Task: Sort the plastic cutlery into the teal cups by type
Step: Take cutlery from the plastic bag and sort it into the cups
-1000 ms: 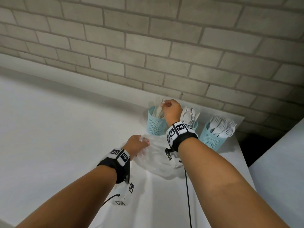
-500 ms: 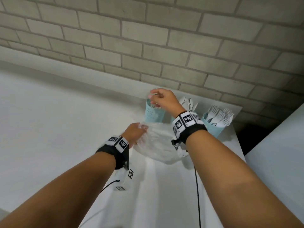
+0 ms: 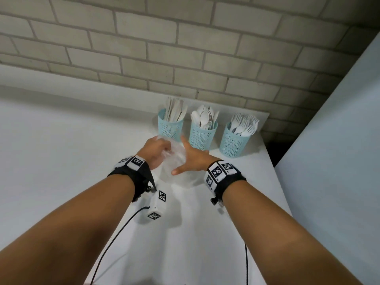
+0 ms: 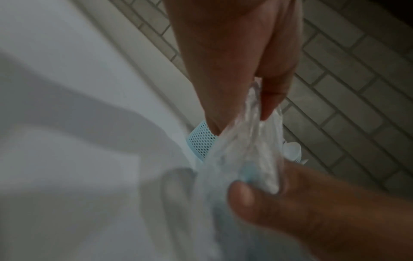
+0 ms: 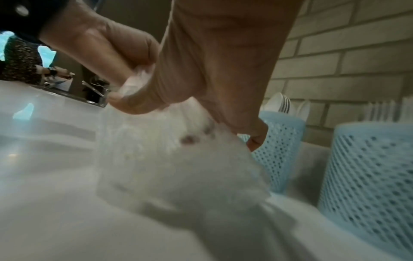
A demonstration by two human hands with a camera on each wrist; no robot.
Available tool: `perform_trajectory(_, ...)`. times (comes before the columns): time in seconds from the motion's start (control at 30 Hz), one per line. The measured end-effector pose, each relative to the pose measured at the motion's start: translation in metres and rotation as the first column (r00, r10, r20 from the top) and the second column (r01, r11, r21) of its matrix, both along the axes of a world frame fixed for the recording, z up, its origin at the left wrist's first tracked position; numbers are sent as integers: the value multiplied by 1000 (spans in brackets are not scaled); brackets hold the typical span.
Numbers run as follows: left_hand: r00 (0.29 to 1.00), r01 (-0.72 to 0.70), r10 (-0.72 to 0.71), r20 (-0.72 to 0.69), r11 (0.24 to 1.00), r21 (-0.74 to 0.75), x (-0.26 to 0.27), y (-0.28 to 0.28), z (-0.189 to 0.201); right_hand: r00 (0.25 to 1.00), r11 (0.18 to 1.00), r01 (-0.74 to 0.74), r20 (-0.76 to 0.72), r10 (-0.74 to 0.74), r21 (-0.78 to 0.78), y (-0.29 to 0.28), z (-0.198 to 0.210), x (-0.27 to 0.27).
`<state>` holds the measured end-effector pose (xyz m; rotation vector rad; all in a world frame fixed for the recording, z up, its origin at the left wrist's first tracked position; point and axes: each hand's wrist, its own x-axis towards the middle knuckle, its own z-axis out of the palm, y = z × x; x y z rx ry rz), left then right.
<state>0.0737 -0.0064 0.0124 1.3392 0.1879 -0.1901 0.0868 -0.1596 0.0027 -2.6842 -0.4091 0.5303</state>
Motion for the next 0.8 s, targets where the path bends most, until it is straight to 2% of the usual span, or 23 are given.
perform_trajectory(0.1, 1000, 7, -2, 27, 986, -166, -4, -5, 4, 998, 992, 1, -68, 8, 128, -13, -9, -2)
perform_trajectory(0.17, 999, 16, -8, 46, 982, -190, -7, -8, 7, 994, 966, 20, -111, 9, 257, -24, -10, -2)
perform_trajectory(0.27, 999, -20, 26, 40, 991, -132, -12, -14, 8, 978, 838, 205, -149, -149, 507, -40, -7, -4)
perform_trajectory(0.33, 998, 26, -23, 50, 998, -61, -16, -21, 8, 931, 698, 351, -156, -329, 624, -44, -1, -5)
perform_trajectory(0.4, 998, 53, -54, 17, 996, 74, -18, -29, 3, 843, 456, 480, -250, -477, 750, -40, 6, -8)
perform_trajectory(0.43, 997, 81, -79, -26, 989, 122, -17, -33, 0, 810, 323, 499, -299, -505, 804, -34, 10, -10)
perform_trajectory(0.47, 991, 122, -114, -68, 984, 133, -21, -38, 3, 796, 224, 488, -324, -512, 844, -28, 13, -11)
perform_trajectory(0.5, 982, 172, -161, -101, 979, 107, -23, -42, 3, 796, 144, 458, -333, -506, 877, -22, 17, -13)
perform_trajectory(0.53, 969, 225, -219, -114, 973, 42, -24, -45, 2, 806, 109, 414, -308, -506, 904, -16, 19, -14)
perform_trajectory(0.57, 953, 287, -290, -93, 957, -42, -24, -47, 1, 822, 98, 367, -273, -499, 925, -12, 21, -16)
perform_trajectory(0.63, 941, 328, -338, -25, 926, -188, -23, -47, 0, 869, 175, 291, -184, -459, 940, -8, 24, -19)
perform_trajectory(0.7, 980, 184, -197, -22, 945, -269, -19, -45, 2, 913, 346, 224, -72, -402, 911, -11, 25, -23)
perform_trajectory(0.77, 1000, -4, -6, -30, 943, -332, -12, -40, 1, 927, 550, 176, 50, -372, 816, -13, 16, -24)
perform_trajectory(0.8, 998, -55, 54, -13, 927, -370, -9, -39, 1, 922, 603, 190, 70, -381, 774, -13, 10, -22)
